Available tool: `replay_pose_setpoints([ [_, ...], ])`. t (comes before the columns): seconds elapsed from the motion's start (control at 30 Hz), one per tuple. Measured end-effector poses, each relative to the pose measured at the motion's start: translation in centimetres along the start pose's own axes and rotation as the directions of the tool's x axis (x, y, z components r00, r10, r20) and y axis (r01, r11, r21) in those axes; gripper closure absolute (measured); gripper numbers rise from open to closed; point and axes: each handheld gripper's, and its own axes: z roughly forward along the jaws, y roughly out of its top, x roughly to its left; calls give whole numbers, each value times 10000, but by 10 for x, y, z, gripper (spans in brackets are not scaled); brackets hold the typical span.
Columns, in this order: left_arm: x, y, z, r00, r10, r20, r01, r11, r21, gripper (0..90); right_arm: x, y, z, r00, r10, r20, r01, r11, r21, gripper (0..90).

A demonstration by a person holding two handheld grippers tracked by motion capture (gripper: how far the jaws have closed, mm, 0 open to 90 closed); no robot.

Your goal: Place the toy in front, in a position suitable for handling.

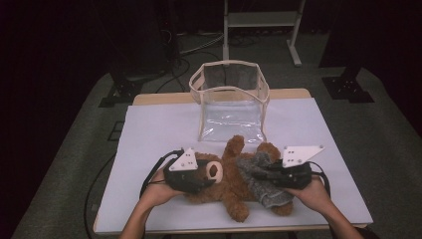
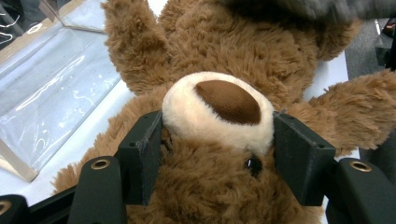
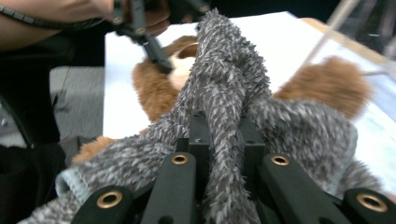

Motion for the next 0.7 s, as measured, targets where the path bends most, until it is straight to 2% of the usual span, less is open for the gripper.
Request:
replay_pose_setpoints([
  [0.13, 1, -2, -6, 10000, -20, -97, 20, 10000, 35, 355, 3, -5, 13, 9998, -67, -168, 74, 9991, 420, 798],
  [0.27, 2, -4, -16, 9996, 20, -284, -19, 10000, 23, 352, -2, -15, 7, 9999, 135, -17, -134, 9990, 429, 801],
  [0.37, 5, -8, -24, 9986, -145, -514, 147, 9999, 46, 357, -6, -20, 0, 9994, 229, 272, -243, 9982, 543, 801],
  [0.47, 7, -13, -23, 9990, -252, -379, 260, 9994, 209, 387, -10, -22, -6, 9983, 325, 485, -357, 9971, 669, 800],
  [0.63, 8, -13, -12, 9986, -402, -348, 410, 9989, 218, 389, -1, -9, -7, 9971, -142, 743, 78, 9962, 863, 799],
  [0.7, 9, -12, -10, 9985, -434, -322, 438, 9990, 132, 402, 3, 0, -5, 9976, -321, 606, 275, 9967, 759, 800],
])
